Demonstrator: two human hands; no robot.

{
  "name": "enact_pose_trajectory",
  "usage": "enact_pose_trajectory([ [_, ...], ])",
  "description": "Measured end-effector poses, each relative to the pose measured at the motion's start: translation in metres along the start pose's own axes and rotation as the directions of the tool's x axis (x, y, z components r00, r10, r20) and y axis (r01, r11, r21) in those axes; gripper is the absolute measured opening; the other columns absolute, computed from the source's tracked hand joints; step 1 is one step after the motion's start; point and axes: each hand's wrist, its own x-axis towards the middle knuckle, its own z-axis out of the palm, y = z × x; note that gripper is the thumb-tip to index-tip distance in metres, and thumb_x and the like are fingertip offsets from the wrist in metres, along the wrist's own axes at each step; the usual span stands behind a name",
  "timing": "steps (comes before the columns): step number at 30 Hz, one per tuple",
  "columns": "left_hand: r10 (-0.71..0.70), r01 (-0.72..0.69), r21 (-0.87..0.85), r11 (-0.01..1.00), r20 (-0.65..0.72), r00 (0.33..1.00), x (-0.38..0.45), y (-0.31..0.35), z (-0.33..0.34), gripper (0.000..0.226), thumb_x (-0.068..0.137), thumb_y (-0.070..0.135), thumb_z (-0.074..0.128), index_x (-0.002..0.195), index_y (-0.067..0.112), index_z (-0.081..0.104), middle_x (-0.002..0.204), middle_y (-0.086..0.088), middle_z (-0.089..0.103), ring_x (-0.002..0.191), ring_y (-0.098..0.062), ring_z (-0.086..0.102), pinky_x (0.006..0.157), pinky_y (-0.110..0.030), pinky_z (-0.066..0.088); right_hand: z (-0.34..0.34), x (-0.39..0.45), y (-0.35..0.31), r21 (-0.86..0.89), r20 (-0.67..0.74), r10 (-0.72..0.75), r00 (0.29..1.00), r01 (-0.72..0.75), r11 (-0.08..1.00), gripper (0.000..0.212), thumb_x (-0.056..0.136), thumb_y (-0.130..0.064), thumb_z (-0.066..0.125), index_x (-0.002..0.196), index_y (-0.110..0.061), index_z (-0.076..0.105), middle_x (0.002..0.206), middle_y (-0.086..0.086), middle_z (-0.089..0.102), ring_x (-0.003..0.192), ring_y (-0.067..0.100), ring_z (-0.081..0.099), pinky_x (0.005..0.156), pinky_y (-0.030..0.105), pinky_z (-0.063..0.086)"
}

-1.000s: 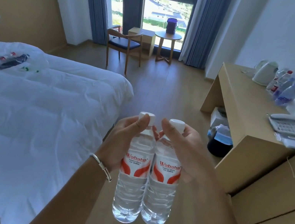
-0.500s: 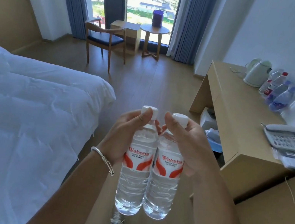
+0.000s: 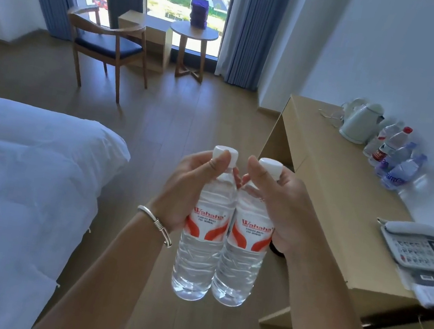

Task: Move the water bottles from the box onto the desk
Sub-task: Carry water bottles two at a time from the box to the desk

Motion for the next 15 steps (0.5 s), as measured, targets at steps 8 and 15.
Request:
enact_pose_trajectory([
  [8,-0.009,0.009,0.029,1.0,0.0,1.0,0.095,-0.003,-0.018,0.047,0.092,0.033,0.054,0.104,-0.012,0.06,0.099,-0.029,0.065,0.085,-0.042,0.065,0.077,-0.047,0.055,-0.012,0.097,0.004,0.012,-0.001,-0.008,1.0,0.008,1.0,0.048,0.077,-0.059,0.065,0.104,-0.019,0.063,0.089,0.0,0.073,0.085,0.024,0.074,0.085,0.051,0.059],
  [15,0.013,-0.013,0.033,0.999,-0.009,1.0,0.2,-0.019,-0.012,0.048,0.093,0.032,0.054,0.103,-0.014,0.058,0.097,-0.029,0.064,0.084,-0.04,0.064,0.075,-0.043,0.056,-0.053,0.201,0.009,0.069,0.062,-0.042,0.997,0.038,0.997,0.041,0.079,-0.054,0.066,0.101,-0.02,0.063,0.08,-0.005,0.073,0.079,0.021,0.075,0.077,0.04,0.062],
])
